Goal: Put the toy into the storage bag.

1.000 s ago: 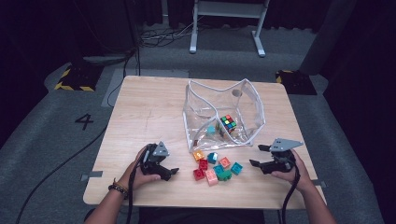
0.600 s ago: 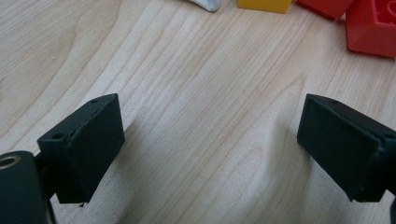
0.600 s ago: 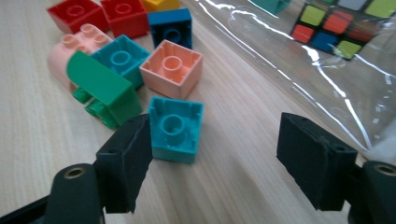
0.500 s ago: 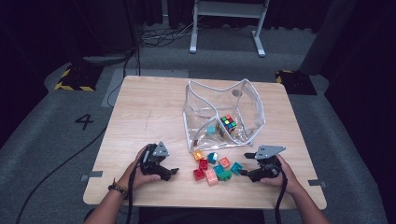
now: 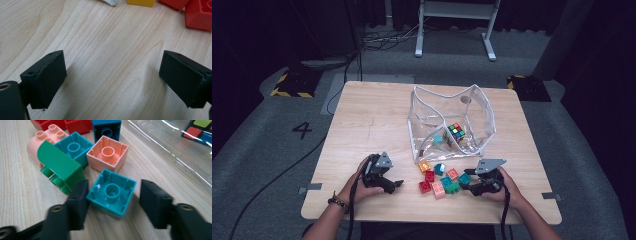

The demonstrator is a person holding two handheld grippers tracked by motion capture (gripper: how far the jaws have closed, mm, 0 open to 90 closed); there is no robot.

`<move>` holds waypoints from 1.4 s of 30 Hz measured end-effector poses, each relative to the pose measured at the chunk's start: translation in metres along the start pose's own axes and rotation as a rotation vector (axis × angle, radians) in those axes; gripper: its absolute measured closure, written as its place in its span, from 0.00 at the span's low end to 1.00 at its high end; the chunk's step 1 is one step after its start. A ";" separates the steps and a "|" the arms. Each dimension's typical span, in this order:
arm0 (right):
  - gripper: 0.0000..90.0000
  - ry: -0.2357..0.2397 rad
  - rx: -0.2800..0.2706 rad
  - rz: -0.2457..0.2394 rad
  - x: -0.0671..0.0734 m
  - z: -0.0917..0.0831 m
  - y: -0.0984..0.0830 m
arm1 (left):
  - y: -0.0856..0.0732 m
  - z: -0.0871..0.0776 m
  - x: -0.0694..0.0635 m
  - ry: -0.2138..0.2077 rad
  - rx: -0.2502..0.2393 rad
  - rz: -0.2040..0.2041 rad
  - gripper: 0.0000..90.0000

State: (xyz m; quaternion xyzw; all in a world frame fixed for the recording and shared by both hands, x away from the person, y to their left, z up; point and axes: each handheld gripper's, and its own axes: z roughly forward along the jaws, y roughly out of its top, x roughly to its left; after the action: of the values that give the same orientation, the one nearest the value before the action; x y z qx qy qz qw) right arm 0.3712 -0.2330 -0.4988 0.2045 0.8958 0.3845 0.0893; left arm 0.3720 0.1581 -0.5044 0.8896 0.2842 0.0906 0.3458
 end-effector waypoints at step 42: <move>0.66 -0.232 -0.163 0.099 -0.062 -0.092 -0.014 | 0.000 0.000 0.000 0.000 0.000 0.000 0.08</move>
State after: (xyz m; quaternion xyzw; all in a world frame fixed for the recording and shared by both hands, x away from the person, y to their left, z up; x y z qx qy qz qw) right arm 0.3936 -0.3284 -0.4459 0.2836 0.8339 0.4338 0.1896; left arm 0.3720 0.1581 -0.5044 0.8896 0.2844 0.0905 0.3458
